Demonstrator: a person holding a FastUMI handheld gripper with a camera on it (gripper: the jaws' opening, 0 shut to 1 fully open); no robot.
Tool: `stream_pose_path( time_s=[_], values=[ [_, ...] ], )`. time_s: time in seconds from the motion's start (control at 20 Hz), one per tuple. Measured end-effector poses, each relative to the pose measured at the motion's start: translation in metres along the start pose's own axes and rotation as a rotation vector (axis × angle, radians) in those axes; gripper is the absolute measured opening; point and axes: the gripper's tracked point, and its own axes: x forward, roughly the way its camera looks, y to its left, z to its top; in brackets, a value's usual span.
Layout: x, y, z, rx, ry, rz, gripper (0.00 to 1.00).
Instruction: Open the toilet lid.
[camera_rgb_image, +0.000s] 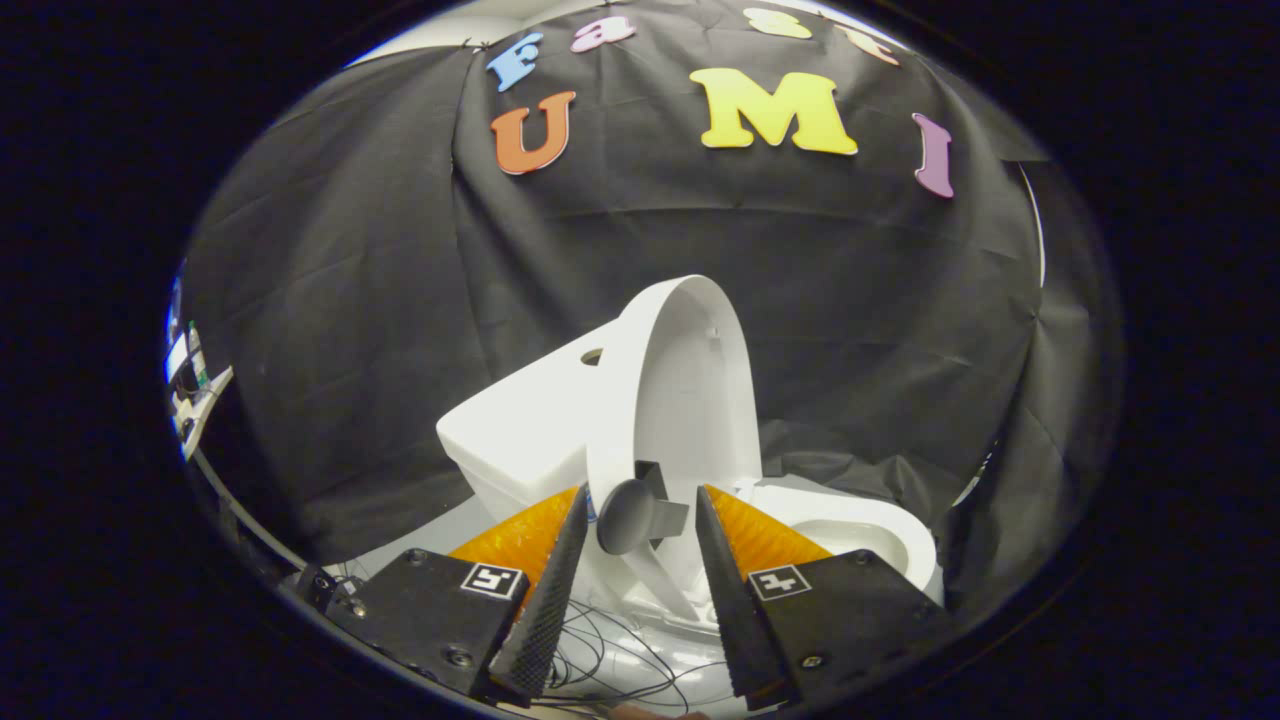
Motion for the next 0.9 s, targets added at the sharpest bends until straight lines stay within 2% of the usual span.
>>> stream_pose_path(
  time_s=[0.15, 0.25, 0.6, 0.9],
  values=[
    [-0.007, 0.004, 0.000, 0.042, -0.008, 0.033, 0.68],
    [-0.012, -0.003, 0.007, 0.041, -0.039, 0.013, 0.68],
    [-0.029, -0.014, 0.031, 0.042, -0.173, 0.032, 0.68],
    [-0.052, -0.044, 0.050, 0.005, -0.288, -0.028, 0.68]
  ],
)
